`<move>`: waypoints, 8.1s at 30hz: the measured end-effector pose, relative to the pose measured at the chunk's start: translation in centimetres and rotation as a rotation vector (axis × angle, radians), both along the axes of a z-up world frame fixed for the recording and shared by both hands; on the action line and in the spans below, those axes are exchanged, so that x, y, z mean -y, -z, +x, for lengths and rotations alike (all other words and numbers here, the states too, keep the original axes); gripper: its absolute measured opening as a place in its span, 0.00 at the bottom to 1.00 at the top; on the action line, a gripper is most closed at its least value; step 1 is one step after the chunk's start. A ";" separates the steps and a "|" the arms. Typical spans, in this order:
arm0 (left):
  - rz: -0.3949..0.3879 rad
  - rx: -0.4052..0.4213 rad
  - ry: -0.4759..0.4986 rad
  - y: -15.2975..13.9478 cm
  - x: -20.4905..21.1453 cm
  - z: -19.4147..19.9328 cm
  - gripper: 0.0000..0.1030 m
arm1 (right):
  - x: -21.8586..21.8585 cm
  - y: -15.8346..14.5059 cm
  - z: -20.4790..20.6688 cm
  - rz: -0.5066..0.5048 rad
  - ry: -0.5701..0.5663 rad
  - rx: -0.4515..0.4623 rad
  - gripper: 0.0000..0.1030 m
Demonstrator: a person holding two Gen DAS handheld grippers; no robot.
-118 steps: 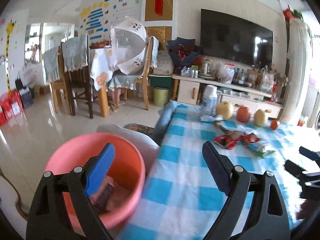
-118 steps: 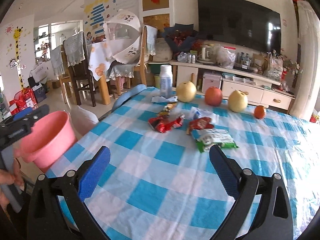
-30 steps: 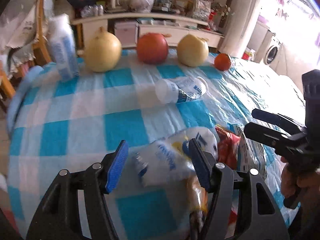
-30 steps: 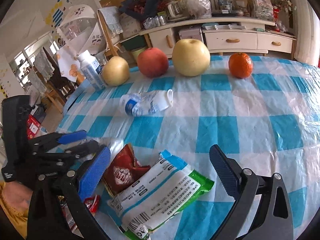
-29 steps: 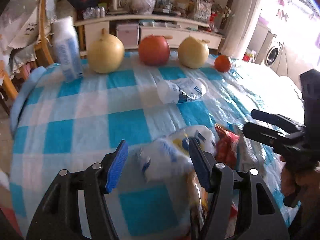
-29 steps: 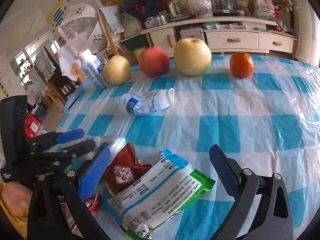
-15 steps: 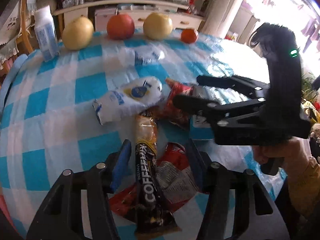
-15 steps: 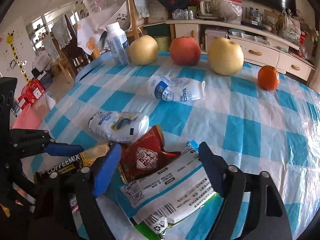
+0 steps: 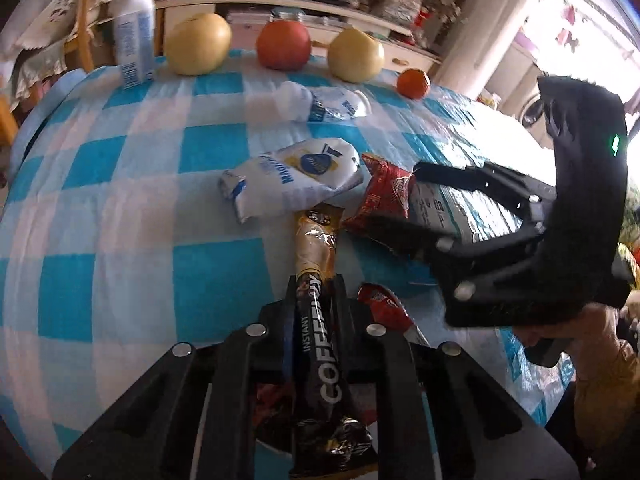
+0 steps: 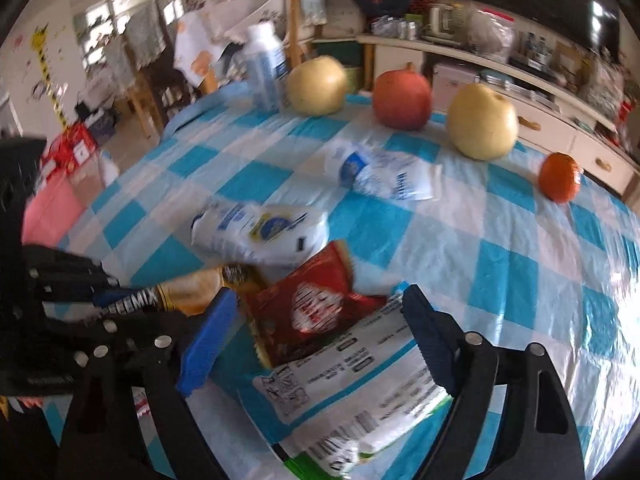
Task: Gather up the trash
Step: 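Grasp the brown COFFEE stick packet with the left gripper, then grasp the red-brown snack packet with the right gripper while the left holds the coffee stick, then carry the coffee stick and the snack packet over the pink bucket, then open both grippers over the bucket, dropping both packets, then move both tools back over the table toward the remaining wrappers, then grasp the red snack wrapper with the left gripper while the right approaches the white MAGICDAY pouch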
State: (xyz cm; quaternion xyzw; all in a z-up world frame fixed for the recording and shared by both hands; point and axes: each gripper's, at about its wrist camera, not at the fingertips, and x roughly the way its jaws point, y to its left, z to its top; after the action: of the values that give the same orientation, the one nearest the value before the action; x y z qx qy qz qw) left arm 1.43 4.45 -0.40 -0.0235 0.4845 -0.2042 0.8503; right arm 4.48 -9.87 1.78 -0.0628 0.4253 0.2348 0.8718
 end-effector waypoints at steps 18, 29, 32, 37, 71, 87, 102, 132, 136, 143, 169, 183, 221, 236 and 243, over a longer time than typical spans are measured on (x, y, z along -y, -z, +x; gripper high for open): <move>-0.135 0.078 -0.149 -2.8 -5.2 -5.8 0.16 | -1.4 0.4 -0.8 -0.013 -0.041 0.028 0.41; -0.155 0.134 -0.198 -4.8 -9.2 -9.2 0.16 | -1.5 -0.4 -2.3 -0.010 0.004 0.067 0.33; -0.166 0.150 -0.210 -5.3 -10.4 -9.9 0.16 | -1.6 -1.2 -3.3 0.011 0.016 0.090 0.33; -0.180 0.178 -0.225 -6.2 -12.3 -11.0 0.16 | -2.8 -2.6 -5.5 0.013 0.012 0.123 0.33; -0.164 0.306 -0.723 -7.1 -37.1 -17.2 0.16 | -34.8 -12.8 -14.3 0.147 -0.394 0.148 0.34; -0.077 0.418 -0.750 -6.2 -38.1 -19.7 0.80 | -32.8 -9.0 -12.8 0.168 -0.187 0.106 0.87; -0.010 0.468 -0.649 -8.8 -32.6 -21.1 0.86 | -27.6 -10.0 -19.4 0.007 -0.156 0.281 0.91; 0.032 0.426 -0.432 -10.4 -20.3 -20.7 0.86 | -17.1 -11.7 -21.9 0.087 -0.044 0.346 0.92; 0.047 0.409 -0.413 -10.3 -18.7 -20.2 0.86 | -15.0 -11.9 -21.6 0.107 -0.014 0.346 0.92; 0.072 0.416 -0.303 -10.3 -15.0 -19.7 0.86 | -11.6 -11.8 -20.5 0.155 0.044 0.303 0.92; 0.250 0.290 0.281 -3.7 0.5 -10.1 0.86 | 7.0 -7.8 -10.9 0.333 0.344 0.077 0.92; 0.206 0.178 0.310 -0.5 2.4 -4.6 0.85 | 4.9 -6.9 -8.5 0.319 0.285 0.053 0.92; 0.017 0.195 -0.194 -1.2 -6.5 -2.4 0.43 | -4.1 -1.7 0.3 0.041 0.012 0.026 0.92; -0.011 0.205 -0.271 -1.4 -8.6 -2.1 0.43 | -8.7 0.2 3.4 -0.054 -0.080 -0.035 0.92; -0.032 0.208 -0.283 -1.5 -9.0 -2.2 0.44 | -9.4 1.0 2.7 -0.093 -0.105 -0.009 0.71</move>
State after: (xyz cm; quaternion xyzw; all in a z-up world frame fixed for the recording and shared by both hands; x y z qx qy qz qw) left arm -0.74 13.42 1.07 -0.0838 0.3823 -0.0916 0.9156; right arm 7.23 -0.44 0.81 -0.1241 0.4359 0.2604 0.8525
